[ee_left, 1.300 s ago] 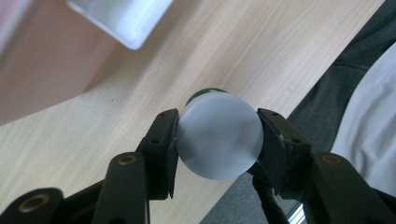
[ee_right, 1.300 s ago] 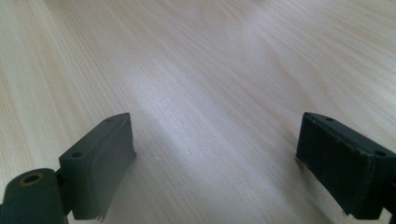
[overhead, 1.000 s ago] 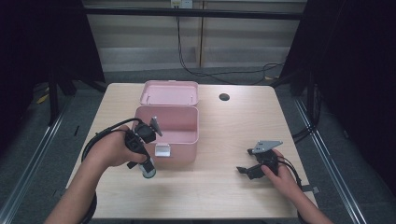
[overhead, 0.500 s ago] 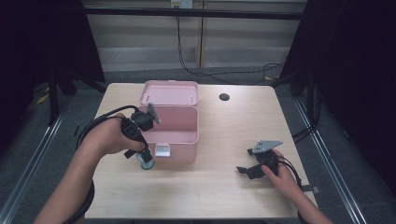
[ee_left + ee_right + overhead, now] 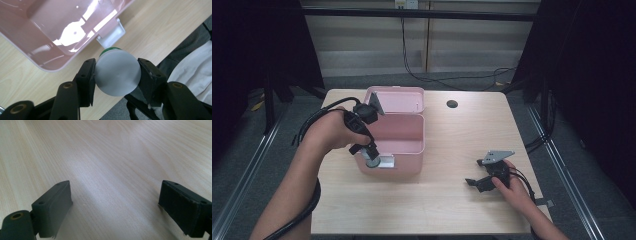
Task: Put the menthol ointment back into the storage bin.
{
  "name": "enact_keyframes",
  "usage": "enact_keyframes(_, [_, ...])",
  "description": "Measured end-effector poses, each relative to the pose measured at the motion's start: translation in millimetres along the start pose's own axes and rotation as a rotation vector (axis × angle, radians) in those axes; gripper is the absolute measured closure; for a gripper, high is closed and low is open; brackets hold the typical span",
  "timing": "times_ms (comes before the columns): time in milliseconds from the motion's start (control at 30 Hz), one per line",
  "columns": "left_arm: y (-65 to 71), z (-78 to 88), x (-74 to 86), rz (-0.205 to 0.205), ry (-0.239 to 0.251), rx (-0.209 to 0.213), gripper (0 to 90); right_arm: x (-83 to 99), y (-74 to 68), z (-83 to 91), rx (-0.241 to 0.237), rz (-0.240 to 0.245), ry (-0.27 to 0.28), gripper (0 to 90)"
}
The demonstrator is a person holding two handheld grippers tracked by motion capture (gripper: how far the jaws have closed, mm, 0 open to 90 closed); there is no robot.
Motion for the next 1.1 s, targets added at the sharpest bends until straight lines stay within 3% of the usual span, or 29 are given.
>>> enact_keyframes(400, [-3.5,8.8,-27.6,0.035,0.019,0.011,50.7,0.0,0.0,0.0,0.0,-0.001,0.0,10.5])
enact_keyframes(533, [-11.5,5.0,-34.8,0.059,0.024,0.015,50.7,0.0,-0.1,0.0,0.0,-0.001,0.0,10.5])
enact_keyframes(733, [-24.2,-4.0,-46.3,0.128,0.031,0.0,50.7,0.0,-0.1,0.0,0.0,-0.001,0.0,10.5])
enact_keyframes(800, [-25.9,-4.7,-48.1,0.12,0.031,-0.014,50.7,0.0,0.0,0.0,0.0,0.0,0.0,10.5])
enact_keyframes(1100, [-34.6,-16.6,-59.9,0.184,0.031,-0.027,50.7,0.0,-0.1,0.0,0.0,-0.001,0.0,10.5])
Point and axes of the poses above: each handheld gripper's, and its own axes: z roughly backward along the jaws, x roughly out of its underside, y roughly to its right, the point moved 3 cm from there along -z, roughly forward along the jaws, and after that the axes turned 8 degrees about z, right-handed, at the moved point
